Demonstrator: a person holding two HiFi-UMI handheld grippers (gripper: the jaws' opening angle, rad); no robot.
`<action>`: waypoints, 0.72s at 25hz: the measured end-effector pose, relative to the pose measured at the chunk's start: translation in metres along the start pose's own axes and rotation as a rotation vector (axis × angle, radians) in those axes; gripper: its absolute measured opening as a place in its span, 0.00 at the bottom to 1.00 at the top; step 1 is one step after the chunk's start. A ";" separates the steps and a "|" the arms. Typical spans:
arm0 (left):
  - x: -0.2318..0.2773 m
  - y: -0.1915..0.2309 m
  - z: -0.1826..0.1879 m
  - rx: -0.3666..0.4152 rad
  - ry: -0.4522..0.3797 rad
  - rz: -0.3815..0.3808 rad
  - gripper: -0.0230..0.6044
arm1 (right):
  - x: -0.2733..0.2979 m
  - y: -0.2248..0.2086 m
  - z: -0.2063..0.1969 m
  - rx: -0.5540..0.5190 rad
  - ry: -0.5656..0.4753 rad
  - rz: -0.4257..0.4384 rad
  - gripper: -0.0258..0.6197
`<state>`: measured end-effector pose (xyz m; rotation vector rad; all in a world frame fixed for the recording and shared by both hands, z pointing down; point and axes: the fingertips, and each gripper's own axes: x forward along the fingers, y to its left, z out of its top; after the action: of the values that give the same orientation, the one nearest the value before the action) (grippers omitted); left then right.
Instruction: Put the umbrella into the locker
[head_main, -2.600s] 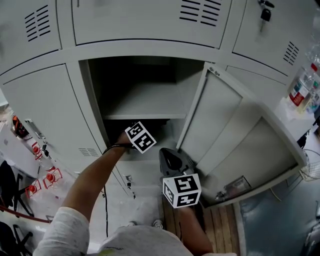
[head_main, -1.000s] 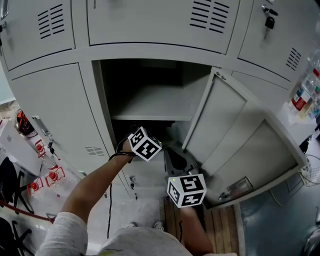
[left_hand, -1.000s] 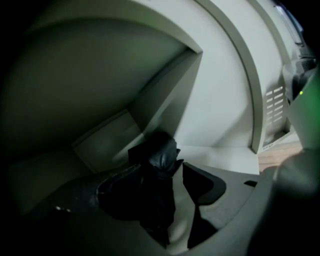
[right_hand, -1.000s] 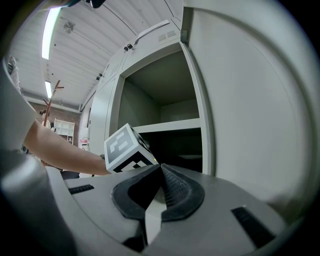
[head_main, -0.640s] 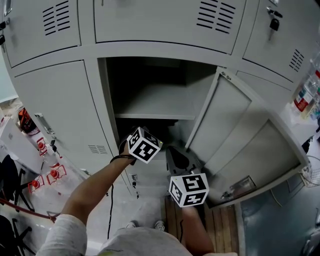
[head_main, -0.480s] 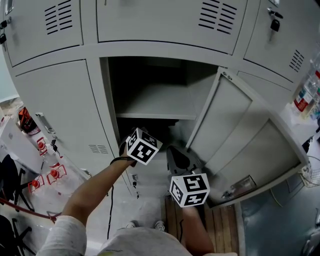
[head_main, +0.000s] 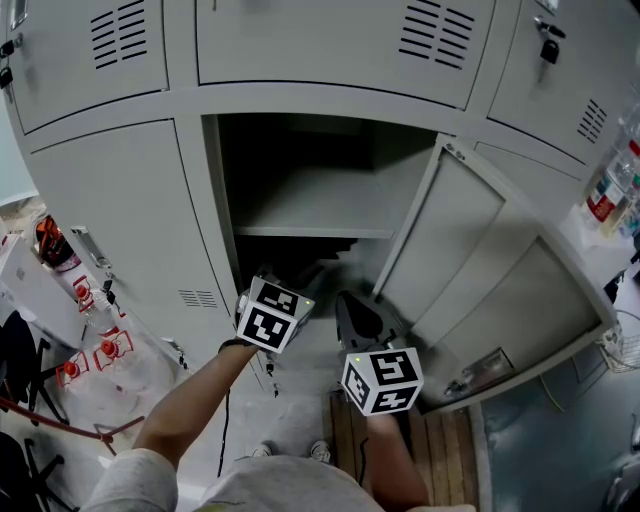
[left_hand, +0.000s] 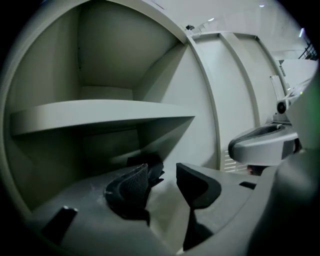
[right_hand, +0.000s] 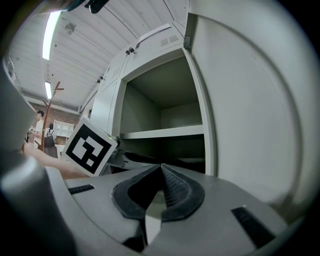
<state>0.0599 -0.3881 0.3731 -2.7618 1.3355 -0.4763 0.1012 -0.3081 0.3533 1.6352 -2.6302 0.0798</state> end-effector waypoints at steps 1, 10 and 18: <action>-0.003 -0.001 -0.001 -0.014 -0.009 -0.002 0.33 | 0.000 0.000 0.000 0.000 -0.001 0.000 0.04; -0.030 -0.007 -0.002 -0.077 -0.074 0.006 0.29 | 0.001 0.003 0.000 -0.004 0.000 0.006 0.04; -0.050 -0.007 -0.002 -0.162 -0.141 0.012 0.20 | 0.004 0.006 0.001 -0.006 -0.001 0.014 0.04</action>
<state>0.0354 -0.3446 0.3636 -2.8493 1.4148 -0.1761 0.0938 -0.3086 0.3519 1.6157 -2.6405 0.0711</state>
